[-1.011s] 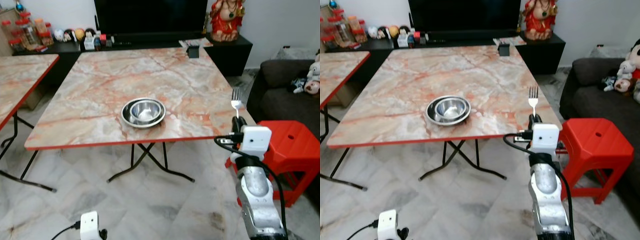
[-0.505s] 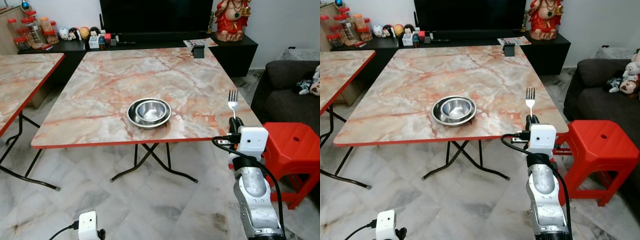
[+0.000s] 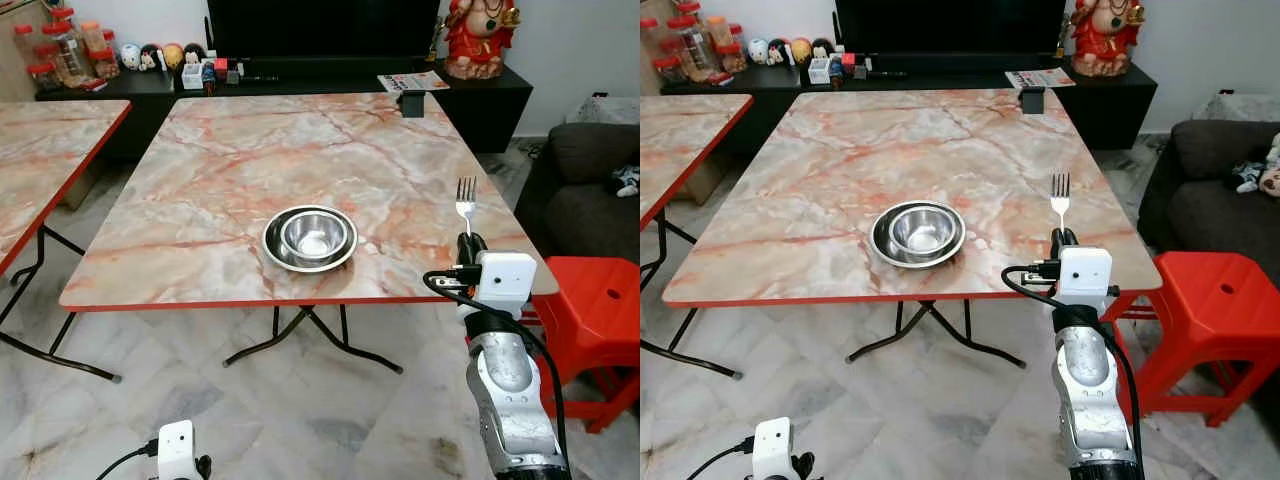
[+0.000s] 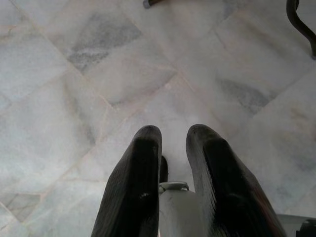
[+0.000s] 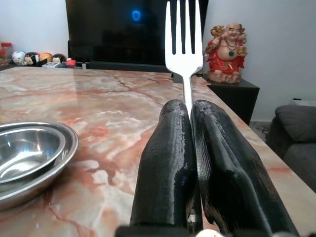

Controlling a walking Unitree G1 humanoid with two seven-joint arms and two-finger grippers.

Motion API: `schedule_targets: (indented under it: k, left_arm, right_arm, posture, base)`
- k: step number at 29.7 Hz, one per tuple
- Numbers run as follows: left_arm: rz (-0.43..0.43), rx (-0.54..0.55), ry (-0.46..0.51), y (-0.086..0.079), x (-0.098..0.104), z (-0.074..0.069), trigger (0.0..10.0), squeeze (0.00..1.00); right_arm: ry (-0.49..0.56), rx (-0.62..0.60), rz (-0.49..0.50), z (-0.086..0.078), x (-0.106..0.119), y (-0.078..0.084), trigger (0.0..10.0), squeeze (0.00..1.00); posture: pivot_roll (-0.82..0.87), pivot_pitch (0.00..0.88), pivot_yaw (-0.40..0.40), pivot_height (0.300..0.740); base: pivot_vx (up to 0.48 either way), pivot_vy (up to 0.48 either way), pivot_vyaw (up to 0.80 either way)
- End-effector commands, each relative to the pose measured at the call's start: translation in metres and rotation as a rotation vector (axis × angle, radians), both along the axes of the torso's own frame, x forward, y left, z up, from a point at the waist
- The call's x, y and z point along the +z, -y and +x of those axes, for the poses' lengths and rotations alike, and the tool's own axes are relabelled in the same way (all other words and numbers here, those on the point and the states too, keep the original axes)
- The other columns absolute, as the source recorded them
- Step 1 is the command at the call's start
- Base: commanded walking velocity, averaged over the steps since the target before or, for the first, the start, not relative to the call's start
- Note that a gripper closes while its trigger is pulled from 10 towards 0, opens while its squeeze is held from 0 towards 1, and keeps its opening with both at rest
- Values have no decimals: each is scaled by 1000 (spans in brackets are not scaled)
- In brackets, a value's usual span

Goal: Setting the table

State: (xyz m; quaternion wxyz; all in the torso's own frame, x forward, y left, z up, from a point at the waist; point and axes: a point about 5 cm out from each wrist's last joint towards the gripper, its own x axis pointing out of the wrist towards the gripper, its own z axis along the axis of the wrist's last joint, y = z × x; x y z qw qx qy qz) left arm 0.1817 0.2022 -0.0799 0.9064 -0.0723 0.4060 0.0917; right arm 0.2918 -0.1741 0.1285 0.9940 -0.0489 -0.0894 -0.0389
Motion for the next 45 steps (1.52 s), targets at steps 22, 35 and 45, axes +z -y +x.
schedule_targets:
  k: [22, 35, 45]
  left_arm:
    - [13, 5, -4, -2, 0, 0, 10000, 0]
    - [8, 11, -8, -1, 0, 0, 10000, 0]
    - [10, 18, -6, -2, 0, 0, 10000, 0]
  right_arm:
    - [-26, 8, 14, 2, -3, -2, 10000, 0]
    - [-63, 21, 19, 3, -9, -2, 10000, 0]
    - [-68, 28, 18, 4, -10, -3, 10000, 0]
  posture:
    - [-83, 0, 11, 740]
    - [-80, 0, 10, 740]
    - [-79, 0, 8, 740]
  base:
    - [209, 0, 0]
    - [0, 0, 0]
    - [0, 0, 0]
